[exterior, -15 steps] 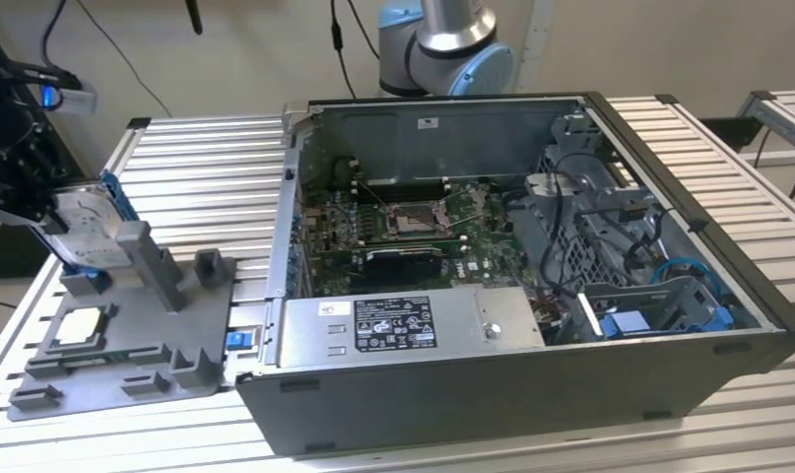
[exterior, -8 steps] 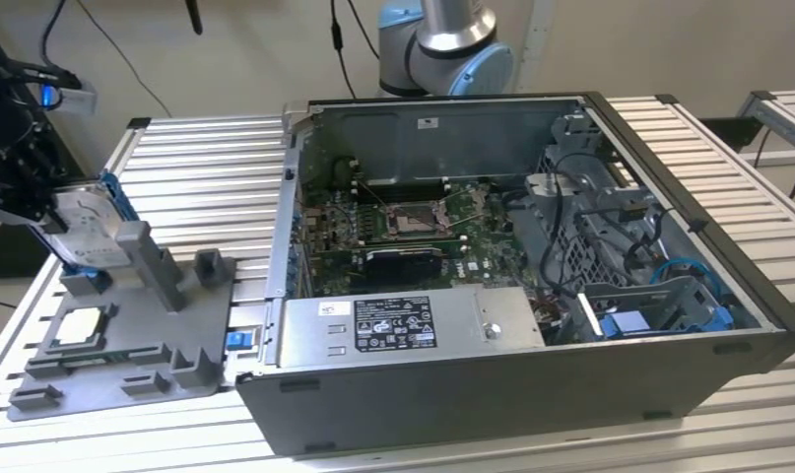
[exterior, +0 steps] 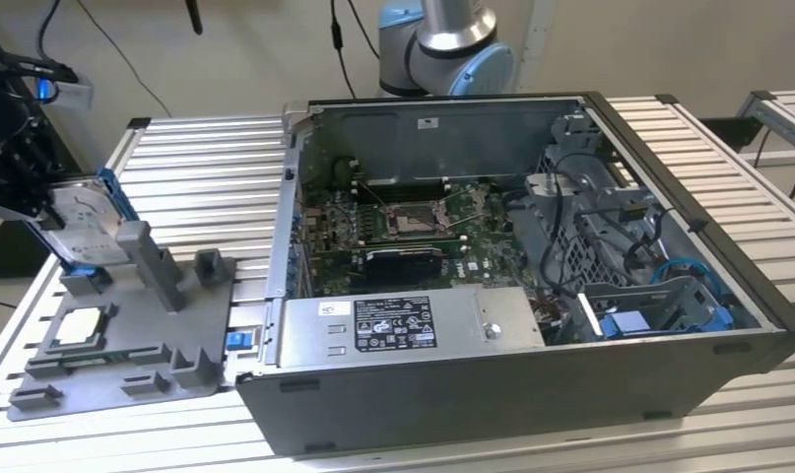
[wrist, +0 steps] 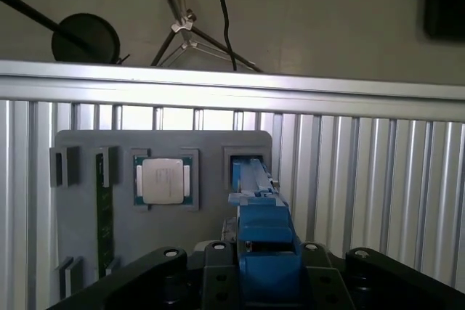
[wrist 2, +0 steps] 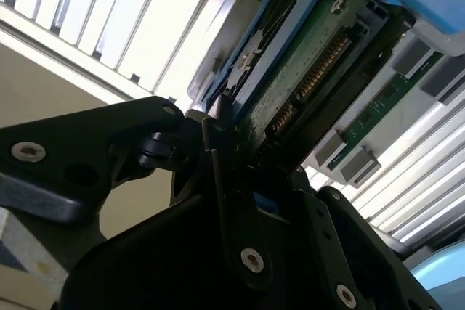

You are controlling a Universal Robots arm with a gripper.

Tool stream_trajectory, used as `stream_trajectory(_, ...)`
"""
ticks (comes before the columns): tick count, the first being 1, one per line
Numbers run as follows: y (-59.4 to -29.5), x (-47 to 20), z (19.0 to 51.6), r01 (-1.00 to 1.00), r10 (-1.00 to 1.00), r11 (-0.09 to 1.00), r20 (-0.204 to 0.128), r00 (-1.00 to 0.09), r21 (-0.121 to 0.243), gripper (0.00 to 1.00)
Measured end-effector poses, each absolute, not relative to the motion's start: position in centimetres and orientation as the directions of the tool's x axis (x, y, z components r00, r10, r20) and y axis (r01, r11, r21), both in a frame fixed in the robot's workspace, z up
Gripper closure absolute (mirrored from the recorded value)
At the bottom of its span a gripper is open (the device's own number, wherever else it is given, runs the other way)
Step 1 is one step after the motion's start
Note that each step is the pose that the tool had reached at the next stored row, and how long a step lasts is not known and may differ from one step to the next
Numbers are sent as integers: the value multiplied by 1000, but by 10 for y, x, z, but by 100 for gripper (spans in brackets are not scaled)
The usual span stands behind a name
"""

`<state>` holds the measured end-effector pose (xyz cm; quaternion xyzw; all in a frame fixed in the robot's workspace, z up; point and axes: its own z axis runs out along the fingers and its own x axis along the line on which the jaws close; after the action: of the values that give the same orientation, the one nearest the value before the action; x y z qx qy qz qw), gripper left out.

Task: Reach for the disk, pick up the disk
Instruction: 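Pick up the disk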

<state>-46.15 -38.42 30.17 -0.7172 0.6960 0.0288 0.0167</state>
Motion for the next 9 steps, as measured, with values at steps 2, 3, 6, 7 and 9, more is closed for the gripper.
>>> stream_trajectory(2,-384,-462,303,-999,-997,-31,-65,29,16,100)
stream_trajectory(3,-384,-462,304,-999,-997,-31,-65,29,16,100)
stream_trajectory(6,-384,-462,304,-999,-997,-30,-65,29,16,100)
stream_trajectory(7,-384,-462,305,-999,-997,-30,-65,29,16,100)
stream_trajectory(9,-384,-462,306,-999,-997,-30,-64,29,16,100)
